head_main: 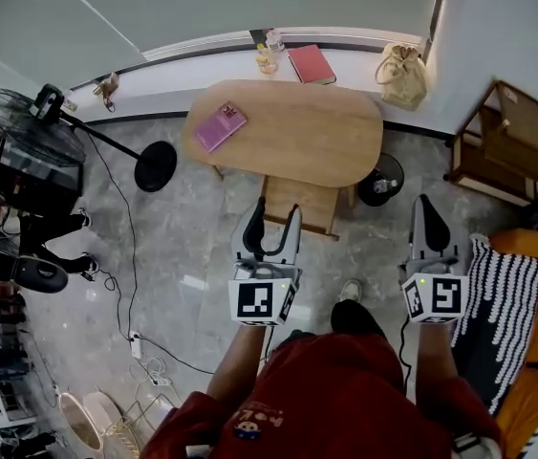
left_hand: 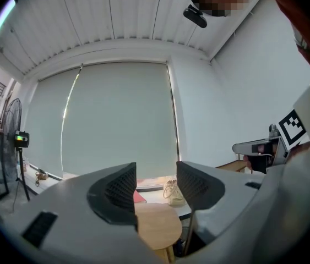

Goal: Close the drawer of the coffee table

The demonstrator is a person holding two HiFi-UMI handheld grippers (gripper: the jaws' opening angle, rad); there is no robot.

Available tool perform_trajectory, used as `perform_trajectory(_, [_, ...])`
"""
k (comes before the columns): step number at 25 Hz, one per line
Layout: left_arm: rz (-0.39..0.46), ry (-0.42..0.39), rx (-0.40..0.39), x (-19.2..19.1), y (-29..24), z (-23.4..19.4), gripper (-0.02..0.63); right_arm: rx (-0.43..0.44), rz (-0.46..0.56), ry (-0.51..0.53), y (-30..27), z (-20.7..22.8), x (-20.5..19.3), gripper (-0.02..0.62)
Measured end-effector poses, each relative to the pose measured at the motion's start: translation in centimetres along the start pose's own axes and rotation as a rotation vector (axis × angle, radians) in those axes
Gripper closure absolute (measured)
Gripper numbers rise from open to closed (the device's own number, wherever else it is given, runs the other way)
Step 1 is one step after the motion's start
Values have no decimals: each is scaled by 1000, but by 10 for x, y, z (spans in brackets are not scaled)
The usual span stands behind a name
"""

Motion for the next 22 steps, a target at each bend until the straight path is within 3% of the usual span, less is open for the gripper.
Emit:
perform_trajectory(9, [-12,-38,29,-2,-36,9,377,46,9,-45,-34,31,-9,598])
perform_trajectory(15, [17,-29,7,-2,-41,-7,377,61,10,-23,-47,14,-8,598])
perform_trajectory(22, [48,-48,-33,-2,-35,-34,377,7,44,-10,-43,-13,0,598])
Point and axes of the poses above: the fingertips, and each gripper's own axes: y backward along the fingers, z to its right, x out of its top, the point moved 5 cm from there along y, backward along the fingers, and after that the axes turned 4 degrees about -y, right-handed, at the moved point
